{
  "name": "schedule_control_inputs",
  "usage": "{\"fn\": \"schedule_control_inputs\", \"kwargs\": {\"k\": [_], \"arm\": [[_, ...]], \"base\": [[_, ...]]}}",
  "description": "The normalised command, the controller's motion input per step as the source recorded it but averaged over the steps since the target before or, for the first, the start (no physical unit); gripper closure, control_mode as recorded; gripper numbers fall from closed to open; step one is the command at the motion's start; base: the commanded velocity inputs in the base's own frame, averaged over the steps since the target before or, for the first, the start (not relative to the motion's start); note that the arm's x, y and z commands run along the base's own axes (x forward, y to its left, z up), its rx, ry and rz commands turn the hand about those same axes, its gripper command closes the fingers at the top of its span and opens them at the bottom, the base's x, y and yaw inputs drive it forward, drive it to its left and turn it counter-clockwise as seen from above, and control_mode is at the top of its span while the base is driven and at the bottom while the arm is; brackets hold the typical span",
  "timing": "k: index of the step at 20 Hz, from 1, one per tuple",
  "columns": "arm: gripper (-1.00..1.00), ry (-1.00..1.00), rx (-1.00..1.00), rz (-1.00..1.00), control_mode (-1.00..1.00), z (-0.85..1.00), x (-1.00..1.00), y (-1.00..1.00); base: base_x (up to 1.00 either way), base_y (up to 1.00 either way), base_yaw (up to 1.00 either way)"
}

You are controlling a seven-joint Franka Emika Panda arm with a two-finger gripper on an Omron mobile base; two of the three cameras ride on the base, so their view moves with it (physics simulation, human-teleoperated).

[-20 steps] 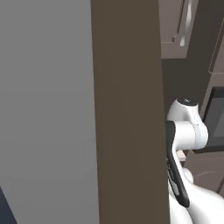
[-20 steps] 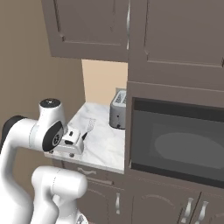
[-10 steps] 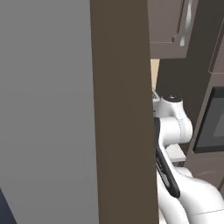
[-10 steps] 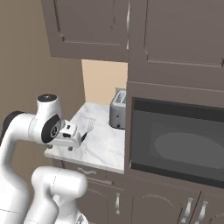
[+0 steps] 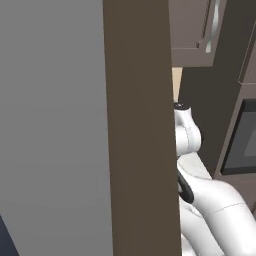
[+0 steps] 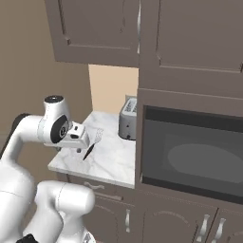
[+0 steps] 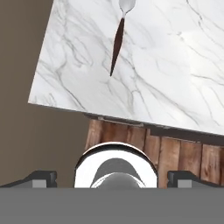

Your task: Take the fork and place it on the left side of the plate. Then take the spoon and place it on the right side of the plate. Make sure they're directly next to the plate.

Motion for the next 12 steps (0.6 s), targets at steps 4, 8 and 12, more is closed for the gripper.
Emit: {"fn": "schedule_control_inputs", "kwargs": {"k": [4, 8, 12], "arm": [[-1.00, 0.00, 0.00, 0.00, -1.00, -0.22, 0.61, 0.00], [-1.00, 0.00, 0.00, 0.00, -1.00, -0.20, 0.58, 0.00], [-1.00, 0.00, 0.00, 0.00, -1.00, -0.23, 0.54, 0.00]], "base": [[0.00, 0.00, 0.00], [0.00, 0.00, 0.00], [0.00, 0.00, 0.00]]}}
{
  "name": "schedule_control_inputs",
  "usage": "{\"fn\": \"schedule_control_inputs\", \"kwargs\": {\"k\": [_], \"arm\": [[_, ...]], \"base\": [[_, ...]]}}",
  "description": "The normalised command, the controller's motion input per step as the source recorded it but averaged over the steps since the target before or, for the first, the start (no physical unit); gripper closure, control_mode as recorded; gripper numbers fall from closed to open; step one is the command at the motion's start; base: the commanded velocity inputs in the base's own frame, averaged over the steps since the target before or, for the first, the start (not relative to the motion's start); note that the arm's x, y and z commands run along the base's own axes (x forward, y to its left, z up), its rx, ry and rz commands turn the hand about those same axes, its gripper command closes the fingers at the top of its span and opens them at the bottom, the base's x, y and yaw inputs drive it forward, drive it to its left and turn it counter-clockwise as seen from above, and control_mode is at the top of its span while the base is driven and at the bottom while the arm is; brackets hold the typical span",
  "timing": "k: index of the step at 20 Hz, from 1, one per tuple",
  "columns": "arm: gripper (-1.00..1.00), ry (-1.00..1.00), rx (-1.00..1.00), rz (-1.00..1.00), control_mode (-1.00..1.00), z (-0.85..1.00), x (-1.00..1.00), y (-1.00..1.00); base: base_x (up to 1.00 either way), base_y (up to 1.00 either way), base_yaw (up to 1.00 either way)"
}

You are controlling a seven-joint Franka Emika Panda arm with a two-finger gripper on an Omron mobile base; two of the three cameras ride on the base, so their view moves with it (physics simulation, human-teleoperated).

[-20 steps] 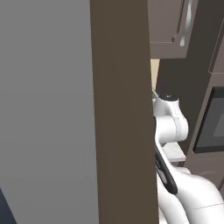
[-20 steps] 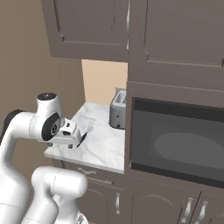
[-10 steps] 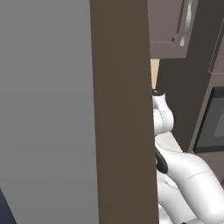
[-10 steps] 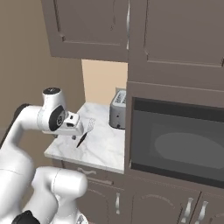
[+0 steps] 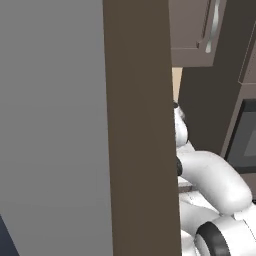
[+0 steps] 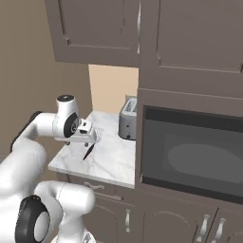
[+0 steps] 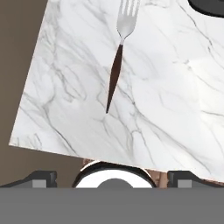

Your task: Take the fork and place it on the left side of the plate. Then take the spoon and place it on the right side of the plate. Make sure they're directly next to the plate.

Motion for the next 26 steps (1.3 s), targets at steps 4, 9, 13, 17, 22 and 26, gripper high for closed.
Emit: {"fn": "schedule_control_inputs", "kwargs": {"k": [4, 9, 13, 17, 22, 26], "arm": [[-1.00, 0.00, 0.00, 0.00, -1.00, -0.25, 0.48, 0.00], [-1.00, 0.00, -0.01, 0.00, -1.00, -0.35, 0.36, 0.00], [-1.00, 0.00, -0.02, 0.00, -1.00, -0.31, 0.36, 0.00], [-1.00, 0.01, -0.01, 0.00, -1.00, -0.22, 0.41, 0.00], [-1.00, 0.02, -0.03, 0.00, -1.00, -0.20, 0.47, 0.06], [-1.00, 0.07, -0.04, 0.00, -1.00, -0.31, 0.39, 0.09]], "base": [[0.00, 0.00, 0.00], [0.00, 0.00, 0.00], [0.00, 0.00, 0.00], [0.00, 0.00, 0.00], [0.00, 0.00, 0.00], [0.00, 0.00, 0.00]]}}
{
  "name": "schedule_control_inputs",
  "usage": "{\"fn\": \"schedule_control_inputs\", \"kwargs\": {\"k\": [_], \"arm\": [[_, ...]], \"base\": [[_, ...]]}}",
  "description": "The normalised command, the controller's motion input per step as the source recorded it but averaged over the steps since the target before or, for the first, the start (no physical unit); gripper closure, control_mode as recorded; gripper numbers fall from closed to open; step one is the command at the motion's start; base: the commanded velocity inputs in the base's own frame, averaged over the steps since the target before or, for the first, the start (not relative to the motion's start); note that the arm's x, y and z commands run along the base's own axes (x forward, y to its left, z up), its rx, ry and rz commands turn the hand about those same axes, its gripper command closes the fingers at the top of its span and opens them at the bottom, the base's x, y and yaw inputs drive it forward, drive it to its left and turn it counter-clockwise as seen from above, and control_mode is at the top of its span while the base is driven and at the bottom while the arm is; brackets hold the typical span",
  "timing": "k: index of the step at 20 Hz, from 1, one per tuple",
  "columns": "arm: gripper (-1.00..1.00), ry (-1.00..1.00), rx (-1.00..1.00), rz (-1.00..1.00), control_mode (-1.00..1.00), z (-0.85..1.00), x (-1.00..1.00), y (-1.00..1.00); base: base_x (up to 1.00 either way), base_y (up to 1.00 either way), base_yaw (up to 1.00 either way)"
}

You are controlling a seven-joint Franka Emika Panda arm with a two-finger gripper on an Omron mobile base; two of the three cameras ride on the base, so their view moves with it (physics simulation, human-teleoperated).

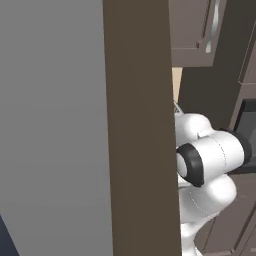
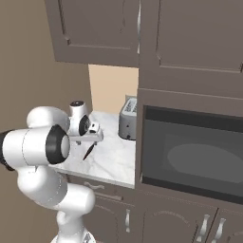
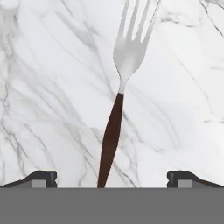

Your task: Take the fork and place it on the left side of the plate. Then take the spoon and place it on the right side of the plate. Make sure they're directly next to the plate.

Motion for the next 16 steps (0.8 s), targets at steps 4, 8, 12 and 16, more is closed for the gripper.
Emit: {"fn": "schedule_control_inputs", "kwargs": {"k": [4, 8, 12, 16], "arm": [[-1.00, 0.08, -0.04, 0.00, -1.00, -0.33, 0.35, 0.08], [-1.00, 0.04, -0.01, -0.01, -1.00, -0.26, 0.31, 0.00], [-1.00, 0.00, 0.00, -0.01, -1.00, -0.19, 0.31, 0.00], [-1.00, 0.00, 0.00, -0.02, -1.00, -0.28, 0.21, 0.00]], "base": [[0.00, 0.00, 0.00], [0.00, 0.00, 0.00], [0.00, 0.00, 0.00], [0.00, 0.00, 0.00]]}}
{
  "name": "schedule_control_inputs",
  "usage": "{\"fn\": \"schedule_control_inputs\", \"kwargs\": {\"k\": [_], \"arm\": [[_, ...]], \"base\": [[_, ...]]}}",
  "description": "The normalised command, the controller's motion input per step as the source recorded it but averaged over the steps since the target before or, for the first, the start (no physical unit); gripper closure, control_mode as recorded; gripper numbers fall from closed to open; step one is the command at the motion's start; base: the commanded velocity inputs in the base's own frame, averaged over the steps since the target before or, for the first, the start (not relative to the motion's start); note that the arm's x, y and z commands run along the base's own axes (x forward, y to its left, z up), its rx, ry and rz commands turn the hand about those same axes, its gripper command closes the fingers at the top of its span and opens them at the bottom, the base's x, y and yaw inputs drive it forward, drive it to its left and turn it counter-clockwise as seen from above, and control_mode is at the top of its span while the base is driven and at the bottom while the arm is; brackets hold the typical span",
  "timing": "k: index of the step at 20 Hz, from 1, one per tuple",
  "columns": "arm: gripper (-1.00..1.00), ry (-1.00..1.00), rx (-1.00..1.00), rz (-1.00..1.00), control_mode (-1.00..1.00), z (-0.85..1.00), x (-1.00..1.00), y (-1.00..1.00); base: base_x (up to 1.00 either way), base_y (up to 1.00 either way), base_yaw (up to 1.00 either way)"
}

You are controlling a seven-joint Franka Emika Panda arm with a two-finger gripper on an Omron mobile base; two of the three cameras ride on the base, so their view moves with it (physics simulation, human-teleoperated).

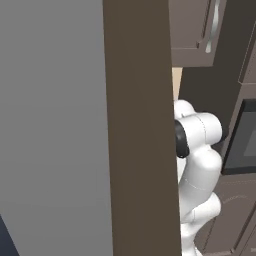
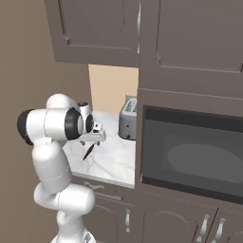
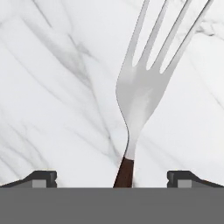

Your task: Take the fork and place it on the left side of the plate. Then take the spoon and place it on the right side of the plate. Make sure they're directly next to the plate.

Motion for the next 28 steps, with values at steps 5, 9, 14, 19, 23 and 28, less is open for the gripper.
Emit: {"fn": "schedule_control_inputs", "kwargs": {"k": [5, 9, 14, 19, 23, 28], "arm": [[-1.00, 0.01, 0.00, -0.04, -1.00, -0.41, 0.11, 0.00], [-1.00, 0.00, 0.00, -0.06, -1.00, -0.47, 0.10, 0.00], [-1.00, 0.01, 0.00, -0.06, -1.00, -0.45, 0.17, 0.00], [1.00, 0.04, 0.00, -0.10, -1.00, -0.57, 0.06, 0.00], [1.00, 0.10, -0.01, -0.25, -1.00, -0.89, 0.01, -0.13], [1.00, 0.07, -0.02, -0.38, -1.00, -1.00, 0.00, -0.66]], "base": [[0.00, 0.00, 0.00], [0.00, 0.00, 0.00], [0.00, 0.00, 0.00], [0.00, 0.00, 0.00], [0.00, 0.00, 0.00], [0.00, 0.00, 0.00]]}}
